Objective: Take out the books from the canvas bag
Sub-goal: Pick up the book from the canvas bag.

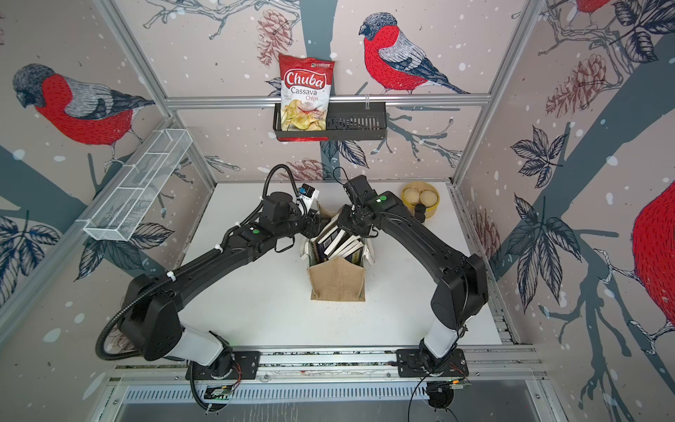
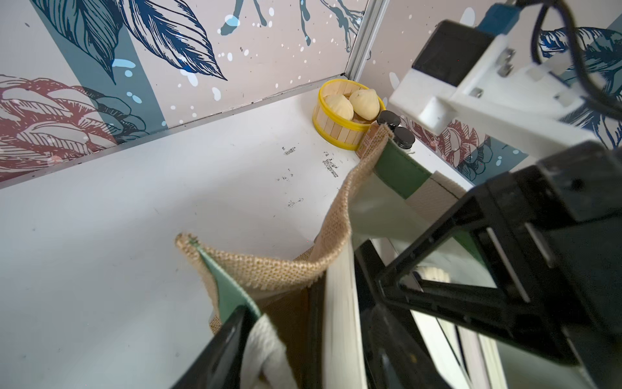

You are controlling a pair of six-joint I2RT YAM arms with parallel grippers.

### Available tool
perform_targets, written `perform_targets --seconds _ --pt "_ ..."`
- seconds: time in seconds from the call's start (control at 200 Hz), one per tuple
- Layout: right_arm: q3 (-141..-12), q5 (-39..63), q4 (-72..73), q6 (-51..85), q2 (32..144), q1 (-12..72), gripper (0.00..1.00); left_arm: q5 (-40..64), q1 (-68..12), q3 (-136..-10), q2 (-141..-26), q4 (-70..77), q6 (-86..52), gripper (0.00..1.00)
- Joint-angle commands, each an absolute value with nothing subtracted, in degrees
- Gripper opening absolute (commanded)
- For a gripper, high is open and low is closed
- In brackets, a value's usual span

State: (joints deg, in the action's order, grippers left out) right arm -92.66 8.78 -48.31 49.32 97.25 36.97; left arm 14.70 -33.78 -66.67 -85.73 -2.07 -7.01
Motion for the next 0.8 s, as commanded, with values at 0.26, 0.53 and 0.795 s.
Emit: perform_targets --seconds 0.26,0.53,0.795 --pt "-92.66 11.64 -46.65 50.24 94.83 36.87 0.00 15.47 -33.84 -66.34 -85.24 -0.45 -6.33 0.60" --pt "-92.66 12.91 -43.04 53.21 90.95 36.83 0.00 15.12 -33.84 -66.26 -85.35 -0.41 -6.33 0.59" --pt "-94.55 12.24 -40.87 54.14 87.42 36.83 0.00 14.28 -33.88 -65.98 -84.90 -0.01 -6.33 0.60"
